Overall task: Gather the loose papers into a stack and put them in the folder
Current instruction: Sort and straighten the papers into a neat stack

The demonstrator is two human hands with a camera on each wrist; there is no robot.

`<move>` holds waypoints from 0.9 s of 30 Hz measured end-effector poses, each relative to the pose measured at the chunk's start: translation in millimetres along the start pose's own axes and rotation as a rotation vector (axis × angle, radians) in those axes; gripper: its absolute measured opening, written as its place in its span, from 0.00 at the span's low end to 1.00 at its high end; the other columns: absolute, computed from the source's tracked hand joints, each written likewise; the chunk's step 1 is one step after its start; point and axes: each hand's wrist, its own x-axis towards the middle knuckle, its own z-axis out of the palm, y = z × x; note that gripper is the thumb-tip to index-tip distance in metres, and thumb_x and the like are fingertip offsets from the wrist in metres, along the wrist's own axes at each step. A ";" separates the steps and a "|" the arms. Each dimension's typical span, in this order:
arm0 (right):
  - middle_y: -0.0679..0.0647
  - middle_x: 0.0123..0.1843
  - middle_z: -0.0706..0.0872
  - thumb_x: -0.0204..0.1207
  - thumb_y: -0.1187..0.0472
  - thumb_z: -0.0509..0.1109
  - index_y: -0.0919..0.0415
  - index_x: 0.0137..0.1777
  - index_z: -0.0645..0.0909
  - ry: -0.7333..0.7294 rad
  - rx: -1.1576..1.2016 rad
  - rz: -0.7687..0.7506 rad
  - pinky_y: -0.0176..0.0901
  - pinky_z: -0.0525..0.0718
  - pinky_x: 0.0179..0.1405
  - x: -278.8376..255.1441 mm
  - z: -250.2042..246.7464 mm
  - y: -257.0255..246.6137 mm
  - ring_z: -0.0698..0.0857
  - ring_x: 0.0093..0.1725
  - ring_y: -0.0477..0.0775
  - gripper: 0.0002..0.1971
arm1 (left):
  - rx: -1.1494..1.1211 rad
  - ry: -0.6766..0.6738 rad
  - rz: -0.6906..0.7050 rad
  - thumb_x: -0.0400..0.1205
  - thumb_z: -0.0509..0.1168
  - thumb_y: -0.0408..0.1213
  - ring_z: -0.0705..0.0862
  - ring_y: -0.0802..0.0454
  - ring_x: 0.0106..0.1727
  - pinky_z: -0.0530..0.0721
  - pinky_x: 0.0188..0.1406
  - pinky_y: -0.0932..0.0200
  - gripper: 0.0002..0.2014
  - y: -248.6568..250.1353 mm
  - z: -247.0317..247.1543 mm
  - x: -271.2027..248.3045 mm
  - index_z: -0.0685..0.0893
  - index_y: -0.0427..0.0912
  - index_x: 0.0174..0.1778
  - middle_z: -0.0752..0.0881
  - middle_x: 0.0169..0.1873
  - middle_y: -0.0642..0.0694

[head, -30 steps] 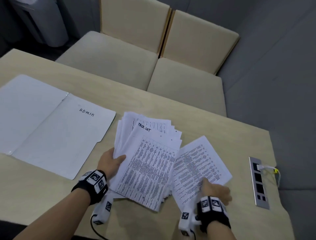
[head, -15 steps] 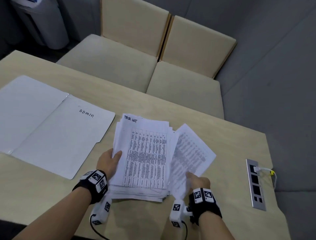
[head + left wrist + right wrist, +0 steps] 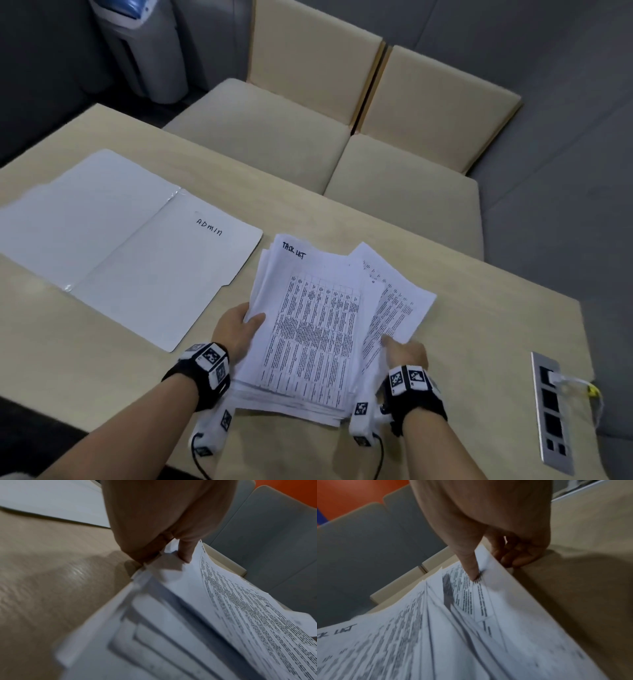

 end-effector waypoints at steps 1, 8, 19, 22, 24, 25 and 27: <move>0.66 0.51 0.93 0.72 0.57 0.76 0.67 0.45 0.87 0.001 0.008 -0.042 0.45 0.84 0.45 -1.9 -0.8 -6.1 0.89 0.44 0.64 0.11 | -0.001 0.000 0.002 0.86 0.64 0.41 0.86 0.44 0.44 0.82 0.46 0.53 0.17 -0.7 0.2 0.4 0.84 0.36 0.67 0.91 0.51 0.39; 0.57 0.43 0.85 0.78 0.67 0.70 0.66 0.52 0.81 0.383 0.317 -0.610 0.39 0.73 0.40 -62.5 -51.2 -64.4 0.83 0.42 0.56 0.05 | -0.055 0.001 0.000 0.85 0.66 0.42 0.90 0.39 0.50 0.87 0.54 0.45 0.16 -0.6 -0.1 2.3 0.86 0.38 0.65 0.92 0.53 0.39; 0.64 0.50 0.89 0.81 0.64 0.69 0.65 0.54 0.85 0.051 0.196 -0.412 0.43 0.77 0.39 -64.3 -30.5 -42.1 0.84 0.45 0.56 0.06 | -0.205 -0.125 -0.088 0.83 0.68 0.37 0.92 0.38 0.51 0.87 0.60 0.35 0.12 3.6 -7.1 6.9 0.88 0.40 0.60 0.93 0.52 0.39; 0.65 0.58 0.86 0.80 0.64 0.68 0.69 0.62 0.85 -0.111 0.014 -0.288 0.46 0.83 0.52 -52.3 19.7 -5.5 0.86 0.53 0.61 0.13 | -0.383 -0.205 -0.179 0.79 0.74 0.46 0.91 0.38 0.56 0.86 0.64 0.35 0.24 6.8 -12.1 11.6 0.84 0.37 0.68 0.92 0.59 0.39; 0.63 0.64 0.75 0.81 0.62 0.69 0.69 0.67 0.80 -0.128 -0.054 -0.280 0.47 0.79 0.65 -60.9 42.3 7.9 0.82 0.63 0.65 0.17 | -0.415 -0.224 -0.202 0.74 0.75 0.59 0.91 0.44 0.53 0.84 0.66 0.44 0.26 11.0 -11.2 11.5 0.87 0.43 0.60 0.92 0.54 0.48; 0.61 0.64 0.71 0.80 0.61 0.70 0.67 0.69 0.77 -0.133 -0.030 -0.274 0.46 0.77 0.67 -65.9 48.9 11.1 0.80 0.64 0.65 0.19 | -0.384 -0.244 -0.158 0.75 0.75 0.57 0.91 0.48 0.52 0.83 0.64 0.48 0.21 14.2 -8.6 9.9 0.87 0.46 0.56 0.92 0.50 0.51; 0.57 0.66 0.68 0.77 0.63 0.75 0.64 0.75 0.69 -0.145 0.123 -0.231 0.44 0.75 0.66 -72.0 53.2 11.5 0.77 0.62 0.59 0.29 | -0.283 -0.237 -0.077 0.75 0.78 0.42 0.91 0.44 0.52 0.87 0.61 0.43 0.18 15.0 -0.4 9.4 0.86 0.42 0.59 0.93 0.50 0.46</move>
